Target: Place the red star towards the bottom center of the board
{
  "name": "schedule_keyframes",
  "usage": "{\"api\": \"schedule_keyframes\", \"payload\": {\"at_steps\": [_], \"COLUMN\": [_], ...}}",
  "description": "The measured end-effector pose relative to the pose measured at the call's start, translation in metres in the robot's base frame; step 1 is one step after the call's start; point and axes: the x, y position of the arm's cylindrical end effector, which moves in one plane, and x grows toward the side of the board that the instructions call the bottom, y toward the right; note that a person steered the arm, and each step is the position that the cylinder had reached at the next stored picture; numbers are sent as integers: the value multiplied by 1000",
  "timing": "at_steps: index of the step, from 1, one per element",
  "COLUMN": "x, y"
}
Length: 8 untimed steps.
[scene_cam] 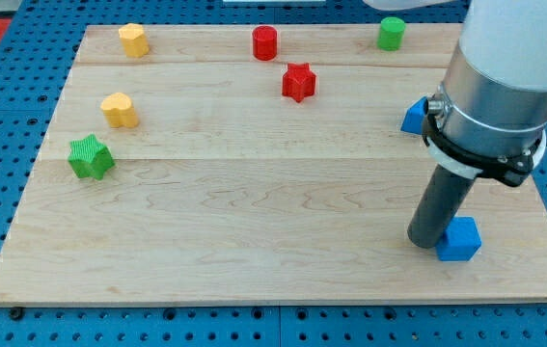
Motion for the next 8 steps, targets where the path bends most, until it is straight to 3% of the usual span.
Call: {"api": "schedule_keyframes", "payload": {"at_steps": [1,2,4,6,8], "x": [-53,-139,-240,-245,-298], "y": [-71,-80,-86,-103,-75]}}
